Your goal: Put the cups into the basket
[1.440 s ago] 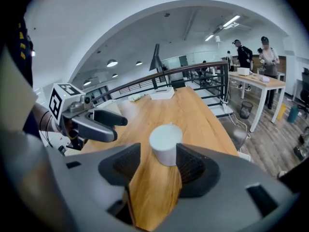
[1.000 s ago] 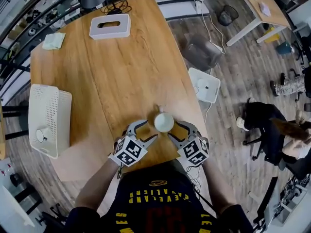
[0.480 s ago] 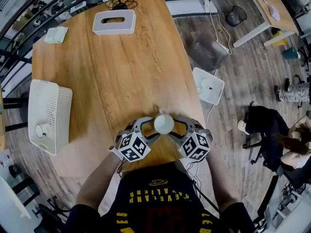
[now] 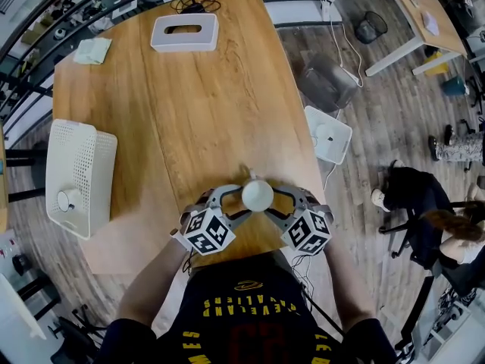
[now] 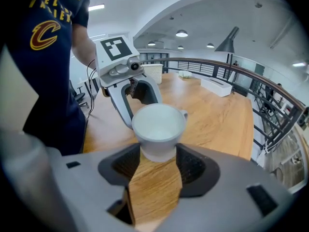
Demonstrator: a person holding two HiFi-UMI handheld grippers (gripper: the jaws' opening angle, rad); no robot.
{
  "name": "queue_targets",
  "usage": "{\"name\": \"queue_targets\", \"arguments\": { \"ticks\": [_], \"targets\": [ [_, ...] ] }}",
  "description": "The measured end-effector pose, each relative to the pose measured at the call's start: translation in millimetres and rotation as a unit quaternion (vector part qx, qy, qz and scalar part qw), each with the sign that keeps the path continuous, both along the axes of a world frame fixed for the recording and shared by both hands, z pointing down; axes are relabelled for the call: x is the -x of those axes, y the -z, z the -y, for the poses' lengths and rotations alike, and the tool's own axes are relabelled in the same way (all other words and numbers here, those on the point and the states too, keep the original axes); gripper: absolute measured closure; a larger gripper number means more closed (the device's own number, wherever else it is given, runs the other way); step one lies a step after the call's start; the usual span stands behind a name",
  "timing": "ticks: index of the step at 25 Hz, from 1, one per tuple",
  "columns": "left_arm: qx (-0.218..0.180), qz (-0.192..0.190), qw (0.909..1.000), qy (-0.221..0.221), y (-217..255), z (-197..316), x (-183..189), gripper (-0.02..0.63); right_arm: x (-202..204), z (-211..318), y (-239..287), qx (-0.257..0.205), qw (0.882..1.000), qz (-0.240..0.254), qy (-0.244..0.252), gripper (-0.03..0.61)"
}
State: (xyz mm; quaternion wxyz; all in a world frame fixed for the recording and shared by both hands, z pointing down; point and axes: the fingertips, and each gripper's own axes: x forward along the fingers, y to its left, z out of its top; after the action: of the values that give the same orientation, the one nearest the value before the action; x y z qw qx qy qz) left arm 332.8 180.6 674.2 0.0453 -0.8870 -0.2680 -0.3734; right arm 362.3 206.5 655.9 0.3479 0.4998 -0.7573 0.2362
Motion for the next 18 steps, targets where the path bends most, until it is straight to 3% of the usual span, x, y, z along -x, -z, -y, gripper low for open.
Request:
{"name": "queue_targets", "arguments": {
  "ticks": [10,18],
  "targets": [
    [0.003,-0.006,0.9999,0.01,19,14,39,0.341,38,14,20,-0.012,1.0,-0.002,0.02,0.345],
    [-0.004,-0.016,0.9986,0.05,34,37,90,0.341,87,40,35,-0.022,0.998,-0.007,0.063,0.345]
  ]
}}
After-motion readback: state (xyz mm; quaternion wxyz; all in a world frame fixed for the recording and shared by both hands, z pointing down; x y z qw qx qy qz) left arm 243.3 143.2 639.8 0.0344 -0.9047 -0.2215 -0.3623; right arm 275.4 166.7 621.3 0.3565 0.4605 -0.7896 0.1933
